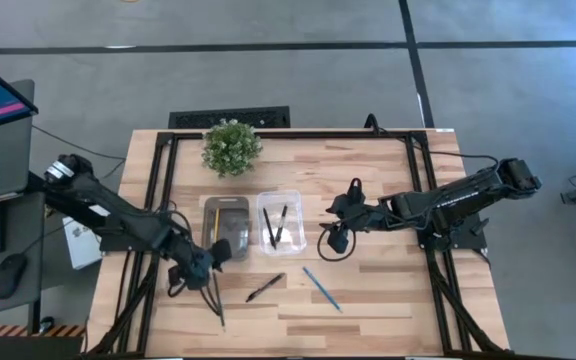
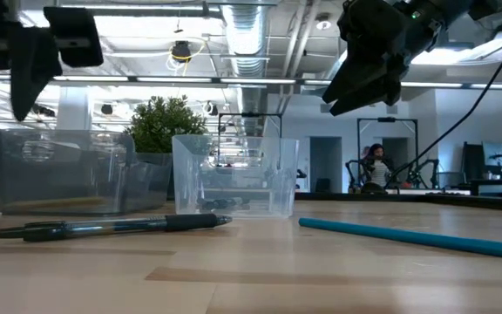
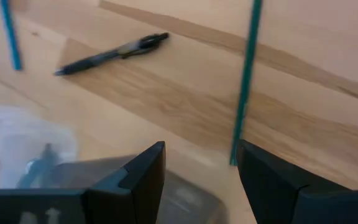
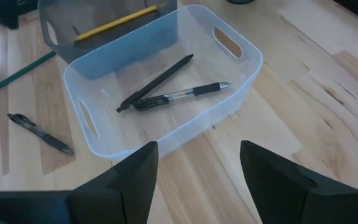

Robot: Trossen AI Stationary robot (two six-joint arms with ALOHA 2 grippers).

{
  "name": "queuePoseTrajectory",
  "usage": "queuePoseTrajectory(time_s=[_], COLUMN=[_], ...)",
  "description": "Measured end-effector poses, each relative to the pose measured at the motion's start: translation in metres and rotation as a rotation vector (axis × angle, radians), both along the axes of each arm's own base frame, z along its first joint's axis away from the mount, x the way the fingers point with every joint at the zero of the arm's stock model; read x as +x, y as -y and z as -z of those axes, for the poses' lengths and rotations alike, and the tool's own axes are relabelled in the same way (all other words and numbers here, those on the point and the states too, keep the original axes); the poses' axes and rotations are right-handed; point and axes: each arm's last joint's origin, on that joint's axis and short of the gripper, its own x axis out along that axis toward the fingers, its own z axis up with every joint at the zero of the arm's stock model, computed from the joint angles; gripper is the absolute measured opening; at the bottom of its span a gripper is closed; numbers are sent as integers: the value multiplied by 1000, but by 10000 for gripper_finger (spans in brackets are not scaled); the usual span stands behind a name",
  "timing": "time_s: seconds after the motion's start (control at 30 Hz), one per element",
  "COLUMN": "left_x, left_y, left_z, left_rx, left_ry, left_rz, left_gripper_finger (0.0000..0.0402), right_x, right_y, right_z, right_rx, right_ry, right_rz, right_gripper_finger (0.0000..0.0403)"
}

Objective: Sort pens & pencils
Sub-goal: Put the green pencil into the black bin

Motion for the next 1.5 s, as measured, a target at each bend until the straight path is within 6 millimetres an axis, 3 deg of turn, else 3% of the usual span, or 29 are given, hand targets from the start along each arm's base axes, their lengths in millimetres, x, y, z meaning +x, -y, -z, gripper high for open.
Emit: queuePoseTrajectory(time_s=[0.67, 1.5], left_x=[17, 10], left_y=[27, 25], left_z=[64, 73], left_rx=[181, 105], left_ry=[-195, -370], left_rz=[150, 99], left_gripper_finger=[187, 186], right_x=[0, -1], right_y=[-1, -10], right_z=[0, -1], right_rx=[37, 67], right_ry=[7, 23], right_rz=[-1, -15], right_gripper_finger=[249, 249])
